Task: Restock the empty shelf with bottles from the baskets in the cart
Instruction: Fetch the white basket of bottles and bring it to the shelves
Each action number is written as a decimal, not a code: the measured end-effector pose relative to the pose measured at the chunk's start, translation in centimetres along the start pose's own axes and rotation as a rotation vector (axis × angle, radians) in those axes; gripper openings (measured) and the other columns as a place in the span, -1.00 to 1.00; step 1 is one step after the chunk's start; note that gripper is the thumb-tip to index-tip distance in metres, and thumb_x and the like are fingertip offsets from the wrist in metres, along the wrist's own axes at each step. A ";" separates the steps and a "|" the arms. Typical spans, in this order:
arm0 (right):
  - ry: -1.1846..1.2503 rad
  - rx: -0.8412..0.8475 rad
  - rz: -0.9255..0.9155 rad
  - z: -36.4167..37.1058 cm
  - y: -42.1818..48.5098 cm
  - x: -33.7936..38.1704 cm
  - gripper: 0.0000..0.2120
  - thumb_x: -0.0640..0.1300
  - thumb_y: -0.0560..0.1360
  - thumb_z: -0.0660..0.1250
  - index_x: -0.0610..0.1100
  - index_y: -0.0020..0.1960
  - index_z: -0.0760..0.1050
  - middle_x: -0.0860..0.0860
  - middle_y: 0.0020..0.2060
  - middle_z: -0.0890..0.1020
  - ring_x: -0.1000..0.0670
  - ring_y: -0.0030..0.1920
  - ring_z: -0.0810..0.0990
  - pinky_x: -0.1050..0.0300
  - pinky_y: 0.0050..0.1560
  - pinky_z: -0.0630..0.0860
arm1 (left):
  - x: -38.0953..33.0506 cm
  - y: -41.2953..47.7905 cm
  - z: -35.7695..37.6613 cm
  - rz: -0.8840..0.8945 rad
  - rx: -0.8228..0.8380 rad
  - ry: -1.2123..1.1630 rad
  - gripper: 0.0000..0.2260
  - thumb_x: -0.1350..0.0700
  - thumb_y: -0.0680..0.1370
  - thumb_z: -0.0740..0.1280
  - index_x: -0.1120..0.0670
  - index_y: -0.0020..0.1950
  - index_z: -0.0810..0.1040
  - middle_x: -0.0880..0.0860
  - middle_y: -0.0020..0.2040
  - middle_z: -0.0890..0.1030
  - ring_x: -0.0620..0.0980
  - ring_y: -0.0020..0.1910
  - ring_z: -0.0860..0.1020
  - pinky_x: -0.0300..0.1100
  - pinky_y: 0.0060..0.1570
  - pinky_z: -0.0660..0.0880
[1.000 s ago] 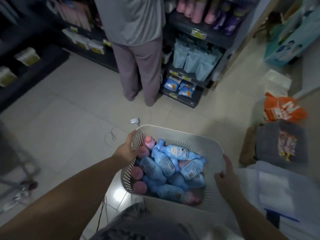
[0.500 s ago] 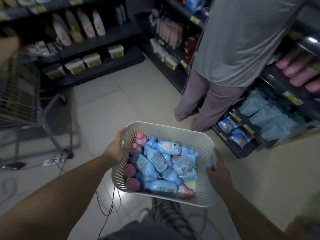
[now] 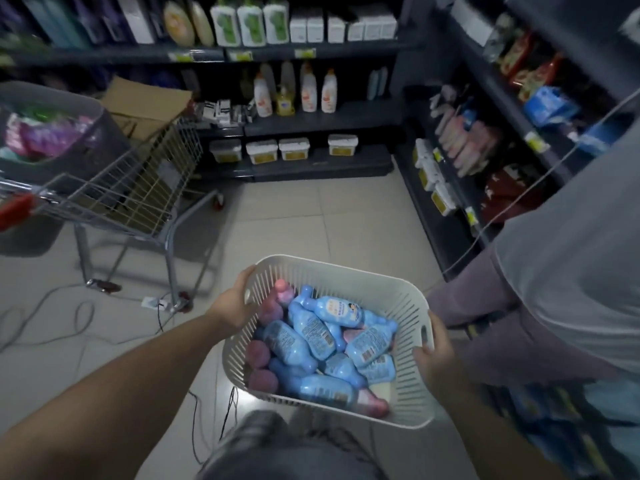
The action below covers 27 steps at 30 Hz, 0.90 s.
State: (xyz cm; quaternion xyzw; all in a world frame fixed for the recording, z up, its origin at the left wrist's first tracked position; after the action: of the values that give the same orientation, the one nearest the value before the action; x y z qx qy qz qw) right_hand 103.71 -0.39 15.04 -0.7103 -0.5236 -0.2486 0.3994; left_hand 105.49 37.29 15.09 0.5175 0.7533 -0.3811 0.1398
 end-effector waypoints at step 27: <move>-0.132 0.079 0.026 11.1 31.9 22.2 -0.43 -0.33 0.38 0.27 0.15 0.28 0.45 0.10 -0.07 0.66 -0.01 -0.06 0.65 0.10 -0.11 0.52 | -2.1 29.9 -16.5 -0.102 -0.001 -0.395 0.10 -0.52 0.13 0.41 -0.18 0.56 0.07 0.01 0.19 0.48 0.10 0.19 0.50 -0.06 0.19 0.37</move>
State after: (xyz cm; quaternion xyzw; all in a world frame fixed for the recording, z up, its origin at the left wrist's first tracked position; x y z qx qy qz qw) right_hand 140.34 16.63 16.16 -0.7156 -0.5488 -0.1753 0.3950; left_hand 135.96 52.97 14.61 0.3941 0.7366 -0.4812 0.2656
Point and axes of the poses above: each hand's wrist, its own y-axis towards the middle knuckle, its own z-axis out of the palm, x = y × z, the point moved 2 cm from there along y, towards the middle knuckle
